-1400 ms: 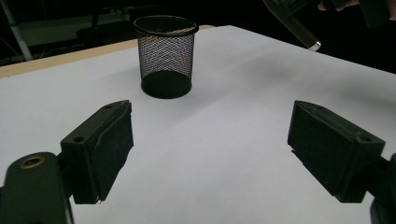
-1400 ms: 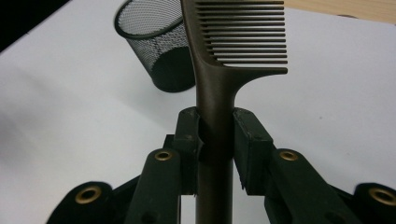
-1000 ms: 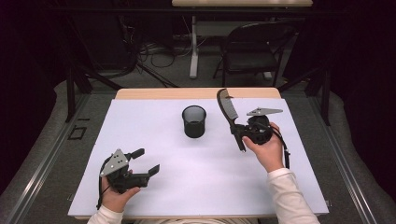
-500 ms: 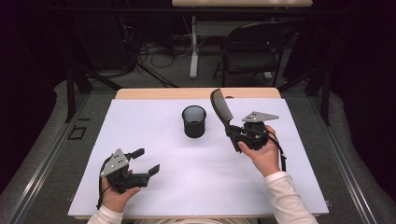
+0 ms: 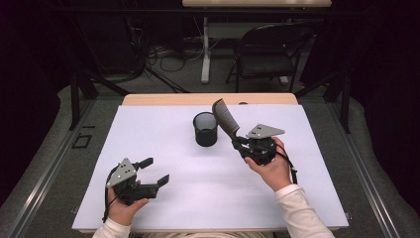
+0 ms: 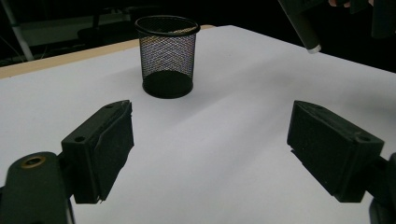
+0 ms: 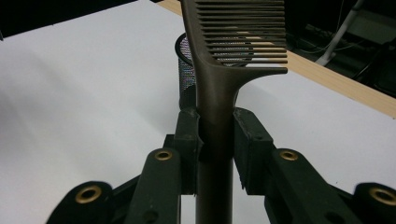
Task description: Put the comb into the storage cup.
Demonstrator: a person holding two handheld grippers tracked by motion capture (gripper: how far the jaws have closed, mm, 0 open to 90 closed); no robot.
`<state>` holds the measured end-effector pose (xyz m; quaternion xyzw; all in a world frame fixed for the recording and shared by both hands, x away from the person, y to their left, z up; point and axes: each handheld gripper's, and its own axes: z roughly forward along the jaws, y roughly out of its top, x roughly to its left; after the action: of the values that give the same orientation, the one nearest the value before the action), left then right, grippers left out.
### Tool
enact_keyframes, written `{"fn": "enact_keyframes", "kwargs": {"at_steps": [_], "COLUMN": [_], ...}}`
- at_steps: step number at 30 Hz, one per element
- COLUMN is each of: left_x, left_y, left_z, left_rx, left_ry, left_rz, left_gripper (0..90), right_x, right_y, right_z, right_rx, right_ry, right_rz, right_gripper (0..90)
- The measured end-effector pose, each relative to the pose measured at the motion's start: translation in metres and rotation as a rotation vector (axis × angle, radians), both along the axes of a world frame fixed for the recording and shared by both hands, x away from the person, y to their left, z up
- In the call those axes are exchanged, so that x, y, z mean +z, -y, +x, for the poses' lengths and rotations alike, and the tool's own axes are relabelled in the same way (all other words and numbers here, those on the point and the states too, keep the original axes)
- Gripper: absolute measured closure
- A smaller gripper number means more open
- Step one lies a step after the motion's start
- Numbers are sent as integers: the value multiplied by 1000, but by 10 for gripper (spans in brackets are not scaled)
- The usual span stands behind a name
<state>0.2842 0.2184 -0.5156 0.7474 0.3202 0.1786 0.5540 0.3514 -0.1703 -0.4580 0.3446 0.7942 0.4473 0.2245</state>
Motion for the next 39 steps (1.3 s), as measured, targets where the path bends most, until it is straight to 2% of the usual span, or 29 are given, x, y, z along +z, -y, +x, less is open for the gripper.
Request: {"fn": "enact_keyframes", "kwargs": {"at_steps": [11, 21, 39], "left_x": [0, 2, 29], "left_y": [0, 1, -1], "left_z": [0, 3, 30], "left_rx": [-1, 11, 67], "left_ry": [2, 4, -91], "left_rz": [0, 7, -33], "left_gripper": [147, 150, 156], "right_x": [-2, -4, -2], "right_y": [-14, -23, -26], "right_z": [-9, -14, -18], "right_rx": [31, 43, 46], "right_ry": [50, 76, 105], "right_rz": [-44, -49, -44], "right_gripper": [732, 731, 731]}}
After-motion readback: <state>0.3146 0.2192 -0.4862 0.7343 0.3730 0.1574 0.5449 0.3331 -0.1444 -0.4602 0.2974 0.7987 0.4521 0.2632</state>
